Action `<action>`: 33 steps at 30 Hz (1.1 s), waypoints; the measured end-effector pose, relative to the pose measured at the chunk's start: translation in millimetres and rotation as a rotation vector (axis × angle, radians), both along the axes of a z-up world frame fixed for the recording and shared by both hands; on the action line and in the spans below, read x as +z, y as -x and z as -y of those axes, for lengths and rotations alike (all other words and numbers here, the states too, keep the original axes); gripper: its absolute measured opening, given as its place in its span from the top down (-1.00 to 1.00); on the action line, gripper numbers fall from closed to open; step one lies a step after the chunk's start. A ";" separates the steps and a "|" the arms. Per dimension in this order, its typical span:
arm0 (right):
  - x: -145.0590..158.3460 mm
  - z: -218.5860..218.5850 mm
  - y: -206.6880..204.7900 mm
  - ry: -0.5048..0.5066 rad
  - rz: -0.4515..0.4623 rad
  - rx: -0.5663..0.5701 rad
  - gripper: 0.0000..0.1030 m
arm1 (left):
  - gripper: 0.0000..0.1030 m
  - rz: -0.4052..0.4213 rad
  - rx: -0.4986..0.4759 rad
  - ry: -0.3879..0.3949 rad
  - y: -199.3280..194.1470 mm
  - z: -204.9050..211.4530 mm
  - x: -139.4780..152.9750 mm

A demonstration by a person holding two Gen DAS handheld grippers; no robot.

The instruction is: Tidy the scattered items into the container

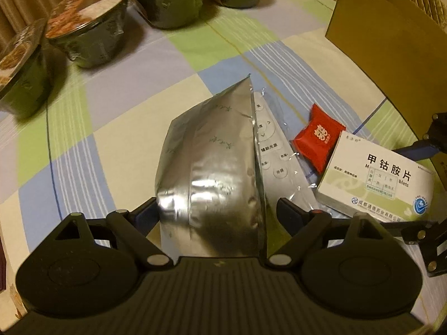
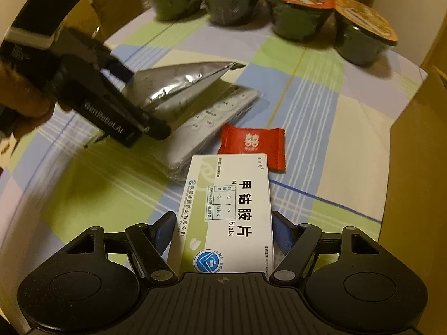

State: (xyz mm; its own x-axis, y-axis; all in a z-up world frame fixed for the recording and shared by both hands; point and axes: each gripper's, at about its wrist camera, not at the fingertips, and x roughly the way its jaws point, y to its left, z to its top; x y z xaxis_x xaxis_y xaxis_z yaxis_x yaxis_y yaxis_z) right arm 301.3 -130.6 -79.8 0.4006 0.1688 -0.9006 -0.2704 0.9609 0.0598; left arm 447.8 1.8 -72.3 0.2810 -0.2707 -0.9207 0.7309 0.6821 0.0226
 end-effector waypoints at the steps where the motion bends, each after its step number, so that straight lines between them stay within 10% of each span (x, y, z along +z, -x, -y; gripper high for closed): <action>1: -1.2 0.8 -0.5 0.002 -0.008 0.003 -0.45 | -0.66 -0.011 -0.003 -0.003 -2.5 1.0 -1.1; 8: -10.5 1.0 1.0 0.042 -0.019 0.059 -0.44 | -0.16 -0.031 -0.044 -0.064 -4.2 1.8 -5.5; 29: -19.7 -0.7 75.0 0.041 -0.091 0.253 -0.46 | -0.47 -0.100 -0.326 -0.188 143.3 -57.8 0.4; 33: -17.5 0.2 66.9 0.038 -0.082 0.243 -0.86 | -0.55 -0.109 -0.343 -0.177 133.5 -48.7 0.6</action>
State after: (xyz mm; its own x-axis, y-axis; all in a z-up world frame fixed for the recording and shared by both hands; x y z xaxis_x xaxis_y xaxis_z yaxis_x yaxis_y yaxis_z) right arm 234.4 -130.9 -97.3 0.2776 0.2162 -0.9360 -0.4895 0.8702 0.0558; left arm 314.4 50.6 -71.7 0.0995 -0.1661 -0.9811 0.9204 0.3901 0.0273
